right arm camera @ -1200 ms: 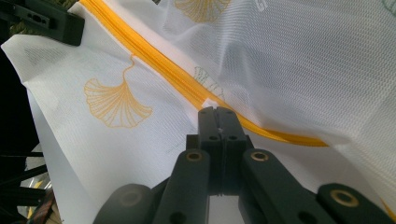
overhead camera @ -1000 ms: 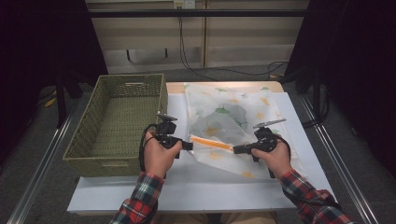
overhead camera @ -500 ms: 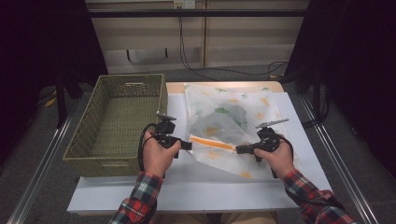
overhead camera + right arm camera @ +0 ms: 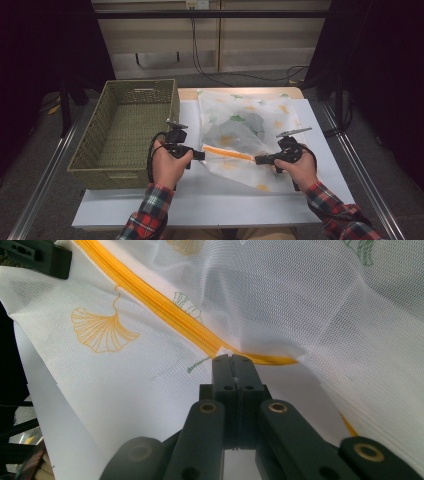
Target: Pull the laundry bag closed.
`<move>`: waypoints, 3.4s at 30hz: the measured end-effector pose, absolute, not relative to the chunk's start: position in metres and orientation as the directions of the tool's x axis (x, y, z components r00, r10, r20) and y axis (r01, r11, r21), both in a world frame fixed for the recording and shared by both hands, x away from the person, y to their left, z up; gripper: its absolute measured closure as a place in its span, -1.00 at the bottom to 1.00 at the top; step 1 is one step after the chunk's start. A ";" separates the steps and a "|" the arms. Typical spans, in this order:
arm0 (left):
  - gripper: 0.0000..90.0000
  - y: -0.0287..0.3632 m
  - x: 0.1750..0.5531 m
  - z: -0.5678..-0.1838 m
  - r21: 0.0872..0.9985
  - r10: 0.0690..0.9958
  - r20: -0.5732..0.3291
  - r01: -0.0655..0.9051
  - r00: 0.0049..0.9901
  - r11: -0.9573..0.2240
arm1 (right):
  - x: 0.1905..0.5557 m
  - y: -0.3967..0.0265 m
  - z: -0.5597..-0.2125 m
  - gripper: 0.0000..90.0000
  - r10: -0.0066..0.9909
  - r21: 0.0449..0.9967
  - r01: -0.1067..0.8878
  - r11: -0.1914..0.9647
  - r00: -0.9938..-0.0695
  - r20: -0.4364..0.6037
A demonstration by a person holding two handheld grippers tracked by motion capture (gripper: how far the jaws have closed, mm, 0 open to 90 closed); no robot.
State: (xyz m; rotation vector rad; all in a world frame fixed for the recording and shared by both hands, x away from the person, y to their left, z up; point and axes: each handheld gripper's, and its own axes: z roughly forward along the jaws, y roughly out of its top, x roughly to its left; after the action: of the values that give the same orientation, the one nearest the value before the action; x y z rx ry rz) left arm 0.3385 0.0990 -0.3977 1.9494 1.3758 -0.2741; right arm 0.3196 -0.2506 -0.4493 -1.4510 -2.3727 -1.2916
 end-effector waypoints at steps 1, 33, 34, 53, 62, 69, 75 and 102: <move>0.99 0.099 0.339 -0.398 0.432 0.730 -0.549 0.886 0.406 -0.167 | 0.320 -0.251 -0.449 1.00 0.703 0.616 0.762 0.201 -0.550 0.451; 0.99 0.104 0.339 -0.394 0.433 0.732 -0.557 0.889 0.393 -0.148 | 0.317 -0.267 -0.449 1.00 0.718 0.611 0.768 0.191 -0.534 0.446; 0.99 0.103 0.339 -0.394 0.431 0.731 -0.560 0.890 0.390 -0.146 | 0.317 -0.268 -0.449 1.00 0.720 0.611 0.769 0.191 -0.532 0.445; 0.99 0.105 0.340 -0.394 0.439 0.727 -0.556 0.885 0.402 -0.154 | 0.314 -0.280 -0.450 1.00 0.733 0.606 0.774 0.184 -0.518 0.440; 0.99 0.106 0.340 -0.393 0.434 0.731 -0.551 0.886 0.402 -0.160 | 0.313 -0.288 -0.450 1.00 0.736 0.604 0.777 0.175 -0.511 0.444; 0.99 0.106 0.340 -0.393 0.432 0.730 -0.554 0.888 0.401 -0.159 | 0.311 -0.292 -0.450 1.00 0.742 0.604 0.779 0.171 -0.505 0.442; 0.99 0.106 0.340 -0.393 0.433 0.730 -0.552 0.887 0.403 -0.162 | 0.311 -0.295 -0.450 1.00 0.742 0.602 0.780 0.169 -0.502 0.443; 0.99 0.105 0.341 -0.393 0.425 0.723 -0.573 0.894 0.387 -0.142 | 0.308 -0.306 -0.450 1.00 0.761 0.601 0.781 0.166 -0.490 0.426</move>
State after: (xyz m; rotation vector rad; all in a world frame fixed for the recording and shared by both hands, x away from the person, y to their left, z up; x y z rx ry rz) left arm 0.3408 0.1054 -0.3931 1.9172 1.3894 -0.2987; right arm 0.3075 -0.3057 -0.4499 -1.5735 -2.3792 -1.2537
